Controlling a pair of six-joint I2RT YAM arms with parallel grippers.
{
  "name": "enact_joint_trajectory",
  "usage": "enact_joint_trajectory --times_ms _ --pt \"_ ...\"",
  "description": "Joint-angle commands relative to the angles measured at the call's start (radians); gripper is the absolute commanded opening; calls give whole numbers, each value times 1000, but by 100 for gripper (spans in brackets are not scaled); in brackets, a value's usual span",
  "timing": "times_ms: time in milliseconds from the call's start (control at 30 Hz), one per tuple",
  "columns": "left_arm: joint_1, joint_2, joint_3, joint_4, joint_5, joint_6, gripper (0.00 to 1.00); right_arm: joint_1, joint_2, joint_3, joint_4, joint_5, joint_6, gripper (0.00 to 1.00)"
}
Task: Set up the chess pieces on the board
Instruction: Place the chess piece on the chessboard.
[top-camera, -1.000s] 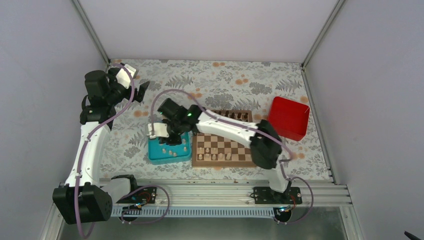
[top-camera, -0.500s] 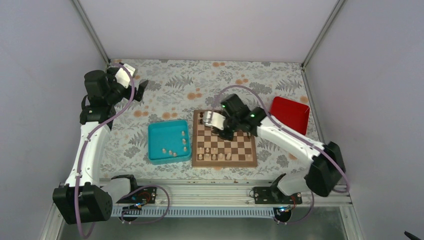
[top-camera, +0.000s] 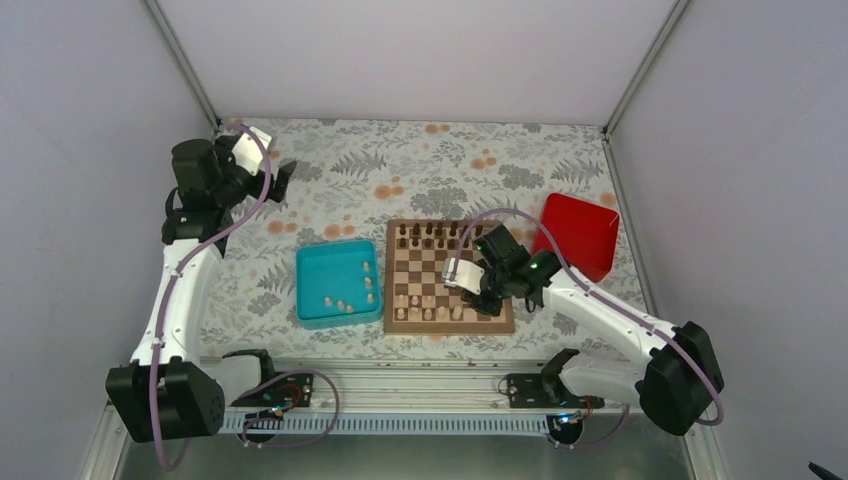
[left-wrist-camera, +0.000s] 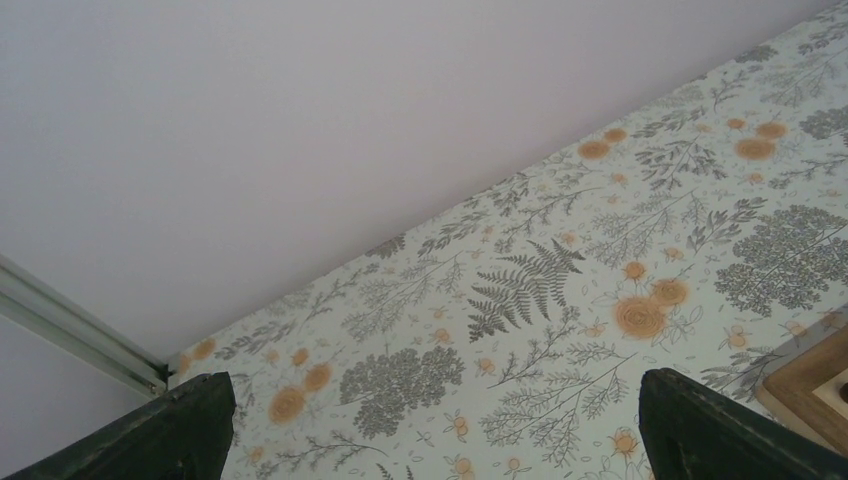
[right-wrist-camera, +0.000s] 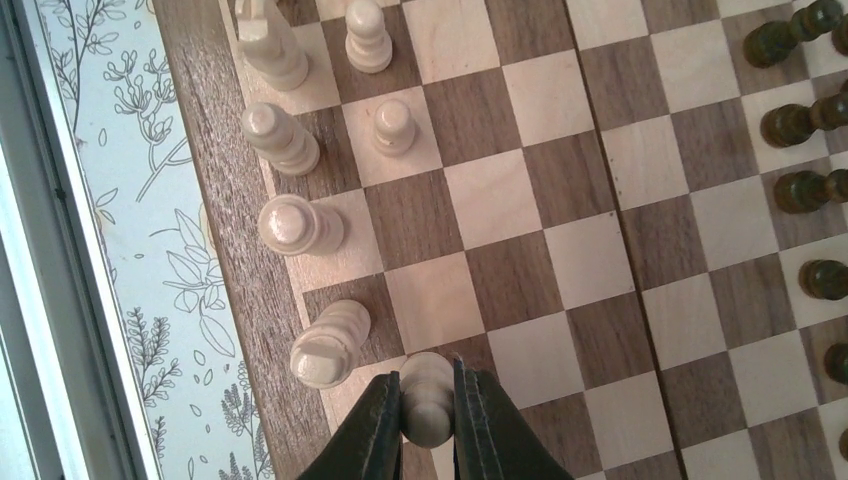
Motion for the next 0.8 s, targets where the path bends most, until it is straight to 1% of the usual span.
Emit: enact_joint_trajectory --times_ms 0,767 --pt "6 -5 3 6 -18 0 100 -9 -8 -28 6 -15 -18 9" --pt "16 12 5 4 -29 7 100 -15 2 -58 -28 -69 -86 11"
